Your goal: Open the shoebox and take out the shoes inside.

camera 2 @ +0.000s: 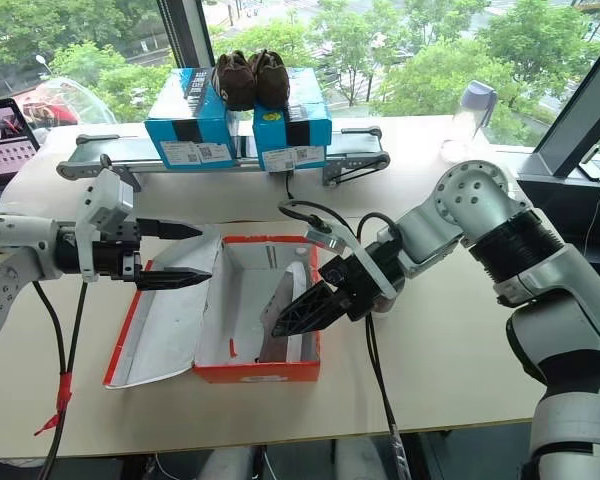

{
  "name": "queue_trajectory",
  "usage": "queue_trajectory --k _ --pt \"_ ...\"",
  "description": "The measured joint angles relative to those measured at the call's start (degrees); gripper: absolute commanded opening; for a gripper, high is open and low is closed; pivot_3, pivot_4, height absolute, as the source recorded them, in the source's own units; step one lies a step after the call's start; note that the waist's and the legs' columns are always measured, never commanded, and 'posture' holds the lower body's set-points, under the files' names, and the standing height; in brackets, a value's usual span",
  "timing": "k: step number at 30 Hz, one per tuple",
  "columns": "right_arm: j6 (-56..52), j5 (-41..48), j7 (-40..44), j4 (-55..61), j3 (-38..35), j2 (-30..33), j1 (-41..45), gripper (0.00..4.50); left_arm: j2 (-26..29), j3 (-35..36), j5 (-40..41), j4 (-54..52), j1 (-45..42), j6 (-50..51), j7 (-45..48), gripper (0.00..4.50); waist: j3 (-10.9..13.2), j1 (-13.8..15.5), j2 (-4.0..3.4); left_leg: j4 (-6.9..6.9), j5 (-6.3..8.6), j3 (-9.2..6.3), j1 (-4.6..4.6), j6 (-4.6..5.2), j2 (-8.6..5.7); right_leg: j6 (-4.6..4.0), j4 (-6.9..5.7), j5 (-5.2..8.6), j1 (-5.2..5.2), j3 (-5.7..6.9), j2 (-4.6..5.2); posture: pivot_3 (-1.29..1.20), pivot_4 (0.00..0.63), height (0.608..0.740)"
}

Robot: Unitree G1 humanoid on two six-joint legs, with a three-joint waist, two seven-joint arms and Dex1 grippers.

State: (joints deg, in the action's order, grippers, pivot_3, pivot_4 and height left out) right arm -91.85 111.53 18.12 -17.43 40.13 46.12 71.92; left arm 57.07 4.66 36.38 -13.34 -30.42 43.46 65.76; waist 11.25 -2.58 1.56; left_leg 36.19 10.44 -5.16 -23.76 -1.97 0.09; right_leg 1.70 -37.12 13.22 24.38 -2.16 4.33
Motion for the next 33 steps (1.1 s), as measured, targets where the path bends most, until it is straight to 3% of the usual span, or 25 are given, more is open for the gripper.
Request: queue_trajectory --k 12,17,33 --pt "5.94 2.03 -18.32 4.77 -3.01 -2.4 -8.37 4.48 1.19 3.12 2.02 -3.25 2.18 2.99 -2.19 4.5 -0.11 -0.1 0.18 0.03 0.01 0.0 0.27 0.02 0.01 0.09 0.0 0.04 -0.24 -0.03 -0.01 0.0 0.15 0.74" --pt "6.38 2.01 -22.22 5.73 -5.27 -3.89 -9.61 4.48 1.68 3.93 2.24 -4.1 2.65 3.39 -2.71 4.5 -0.2 -0.09 0.29 0.04 -0.02 0.0 0.6 0.06 0.1 0.3 0.0 0.09 -0.48 -0.08 -0.14 0.0 0.15 0.74" --pt "2.62 -2.64 -23.3 1.16 -7.64 -4.01 -4.46 4.48 1.01 4.25 2.25 -4.75 3.35 3.28 -3.87 4.5 -0.19 0.06 0.27 0.02 -0.01 0.02 0.0 0.3 0.16 -0.01 0.11 -0.15 -0.02 -0.19 -0.26 0.0 0.15 0.74"
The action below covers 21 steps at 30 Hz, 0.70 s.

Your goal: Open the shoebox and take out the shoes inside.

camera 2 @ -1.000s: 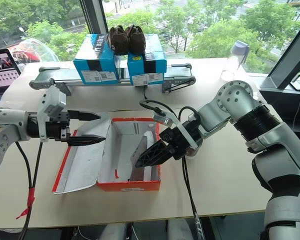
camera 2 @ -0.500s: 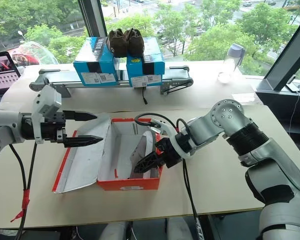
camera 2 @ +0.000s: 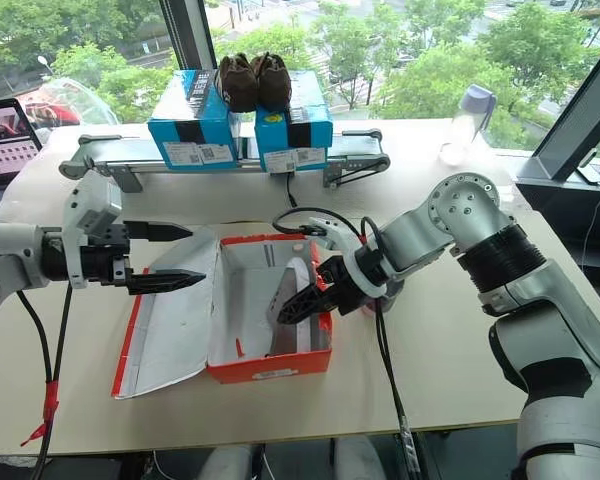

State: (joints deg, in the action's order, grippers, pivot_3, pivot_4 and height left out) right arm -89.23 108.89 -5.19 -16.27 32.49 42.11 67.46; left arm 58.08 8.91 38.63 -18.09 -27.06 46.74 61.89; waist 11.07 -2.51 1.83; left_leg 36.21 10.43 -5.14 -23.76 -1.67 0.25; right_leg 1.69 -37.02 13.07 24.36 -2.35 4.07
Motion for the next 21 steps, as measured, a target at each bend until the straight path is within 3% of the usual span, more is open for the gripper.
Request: queue_trajectory --k 10,21 --pt "-2.66 -8.7 3.71 0.68 -3.68 -0.11 -1.03 4.48 0.01 -0.03 -0.07 0.37 -0.01 -0.24 0.19 4.5 0.0 0.04 -0.01 0.0 0.0 0.0 0.01 0.01 0.0 0.14 0.02 0.08 -0.01 0.02 0.0 0.0 0.15 0.74" --pt "-2.63 -19.99 4.81 8.5 -5.64 -3.34 -9.76 4.48 0.12 -0.26 -0.18 0.95 -0.47 -0.26 0.64 4.5 0.01 0.04 -0.01 0.0 0.01 0.0 0.0 0.01 0.0 0.13 0.02 0.08 -0.01 0.02 0.01 0.0 0.15 0.74"
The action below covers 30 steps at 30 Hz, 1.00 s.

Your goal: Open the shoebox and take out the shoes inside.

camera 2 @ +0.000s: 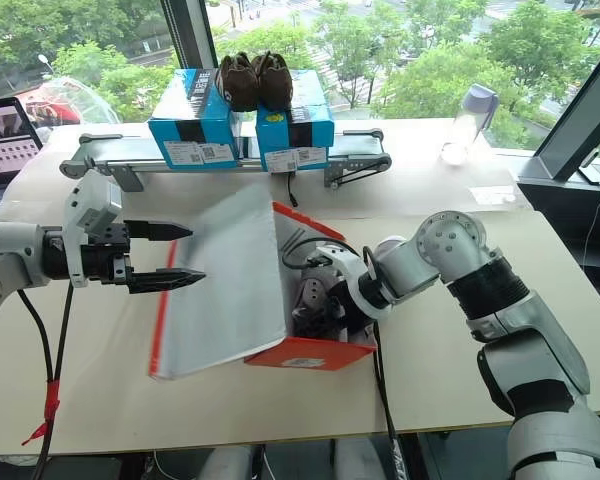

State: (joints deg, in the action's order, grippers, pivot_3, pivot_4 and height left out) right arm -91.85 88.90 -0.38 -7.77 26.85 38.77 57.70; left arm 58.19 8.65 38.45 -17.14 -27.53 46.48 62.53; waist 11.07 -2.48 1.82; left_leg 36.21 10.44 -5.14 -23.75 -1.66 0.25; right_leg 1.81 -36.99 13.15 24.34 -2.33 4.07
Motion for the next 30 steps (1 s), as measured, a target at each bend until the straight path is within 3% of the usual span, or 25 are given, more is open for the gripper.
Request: queue_trajectory --k 2,8,14,19,30 --pt "0.0 -0.14 0.59 1.2 0.0 0.04 -0.08 4.23 0.06 0.0 0.0 -0.02 0.0 0.0 -0.01 4.5 0.0 -0.02 0.0 0.0 0.0 0.0 0.01 0.0 0.0 0.03 0.0 0.02 0.0 0.0 -0.01 0.0 0.15 0.74" --pt "-0.07 -2.55 1.56 1.88 -0.01 -0.26 -0.08 2.31 0.1 0.0 0.02 -0.07 0.02 0.0 -0.15 4.5 0.0 0.0 0.0 -0.01 0.0 0.0 0.0 0.0 0.0 0.1 0.0 0.06 0.01 0.0 0.0 0.0 0.15 0.74" --pt "-0.2 -5.07 2.14 0.46 -1.04 -2.43 2.53 0.94 0.06 -0.07 0.02 -0.05 -0.1 0.0 -0.47 4.5 0.01 -0.13 -0.01 0.0 0.0 0.0 0.0 0.0 0.0 0.1 -0.01 0.06 0.02 0.0 -0.01 0.0 0.15 0.74" --pt "-0.2 -6.66 1.68 -4.34 -6.0 -5.67 7.46 0.62 -0.03 -0.76 0.01 -0.02 -1.36 0.0 -0.49 4.5 0.01 -0.14 -0.02 -0.03 0.0 0.0 0.0 0.0 0.0 0.03 -0.01 0.01 0.03 -0.01 -0.02 0.0 0.15 0.74" --pt "-0.19 -3.34 -1.22 -18.07 -18.98 -6.44 18.15 0.62 -0.52 -3.02 -0.14 1.05 -3.87 -0.28 0.34 4.5 0.06 0.07 -0.07 -0.07 0.0 0.0 -0.06 0.0 -0.03 -0.05 0.01 -0.03 0.07 0.01 0.01 0.0 0.15 0.74"
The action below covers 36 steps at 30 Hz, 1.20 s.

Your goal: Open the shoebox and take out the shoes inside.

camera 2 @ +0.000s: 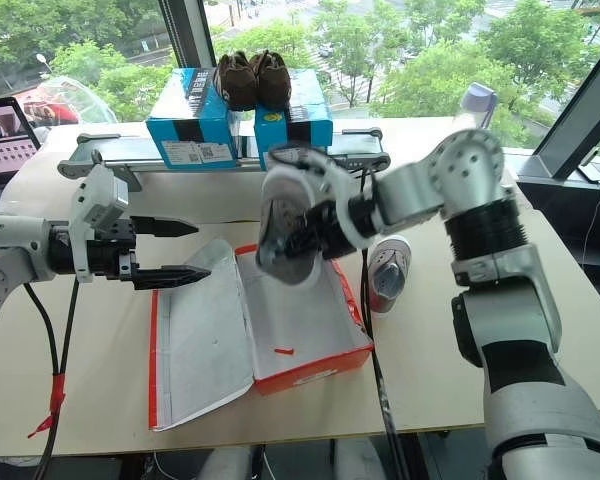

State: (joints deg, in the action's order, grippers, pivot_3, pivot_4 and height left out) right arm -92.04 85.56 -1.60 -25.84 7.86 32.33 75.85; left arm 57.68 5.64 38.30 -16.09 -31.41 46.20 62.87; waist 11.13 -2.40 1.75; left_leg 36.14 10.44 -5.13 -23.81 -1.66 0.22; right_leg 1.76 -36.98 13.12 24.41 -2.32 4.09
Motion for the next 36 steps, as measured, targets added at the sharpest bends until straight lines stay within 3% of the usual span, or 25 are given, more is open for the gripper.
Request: queue_trajectory --k 3,8,13,18,21,34,36 --pt "2.58 -5.63 0.56 -1.24 -6.92 6.82 1.15 0.62 -0.79 -1.45 -0.4 1.38 -1.34 -1.1 1.05 4.5 0.0 0.74 0.0 0.01 0.0 0.0 -0.04 0.0 -0.12 0.02 0.09 0.01 -0.03 0.03 0.13 0.0 0.15 0.74" --pt "5.84 -10.4 3.45 -2.89 -16.91 13.09 -1.8 0.62 -1.89 -4.07 -2.31 4.54 -4.21 -3.06 3.06 4.5 0.02 0.41 -0.02 -0.04 0.0 0.04 -0.06 0.0 -0.17 0.05 0.14 0.0 -0.03 -0.02 0.17 0.0 0.15 0.74" --pt "5.0 -14.62 11.92 4.15 -21.58 22.27 -16.62 0.62 -4.96 -7.92 -5.01 9.3 -9.21 -6.04 5.59 4.5 0.02 0.46 -0.02 -0.02 0.0 0.04 -0.06 0.0 -0.2 0.08 0.19 0.02 -0.12 -0.01 0.22 0.0 0.15 0.74" --pt "3.55 -18.0 17.57 10.92 -21.53 22.58 -31.49 0.62 -6.55 -9.85 -6.82 11.63 -11.61 -7.32 7.61 4.5 0.09 -0.9 -0.15 0.02 0.0 0.14 0.01 0.01 -0.2 0.2 -0.04 0.08 -0.05 -0.17 0.2 0.0 0.15 0.74" --pt "2.86 -18.18 20.72 14.38 -21.2 22.03 -36.08 0.62 -6.52 -9.87 -7.29 11.98 -11.8 -7.35 8.2 4.5 0.11 -1.52 -0.18 0.03 0.0 0.14 0.05 0.01 -0.2 0.4 -0.07 0.21 -0.07 -0.19 0.19 0.0 0.15 0.74" --pt "10.6 -32.2 34.62 8.87 -12.93 17.96 -36.57 0.62 -5.64 -8.86 -7.81 10.2 -10.93 -6.66 8.34 4.5 0.1 -1.49 -0.16 0.15 0.0 0.15 0.1 0.01 -0.22 0.49 -0.04 0.2 -0.18 -0.19 0.21 0.0 0.15 0.74" --pt "11.65 -34.86 35.77 6.93 -12.63 17.97 -36.45 1.56 -5.16 -8.34 -7.76 9.99 -10.68 -6.24 8.26 4.5 0.1 -1.4 -0.16 0.16 0.0 0.15 0.14 0.01 -0.22 0.5 -0.05 0.2 -0.22 -0.19 0.21 0.0 0.15 0.74"
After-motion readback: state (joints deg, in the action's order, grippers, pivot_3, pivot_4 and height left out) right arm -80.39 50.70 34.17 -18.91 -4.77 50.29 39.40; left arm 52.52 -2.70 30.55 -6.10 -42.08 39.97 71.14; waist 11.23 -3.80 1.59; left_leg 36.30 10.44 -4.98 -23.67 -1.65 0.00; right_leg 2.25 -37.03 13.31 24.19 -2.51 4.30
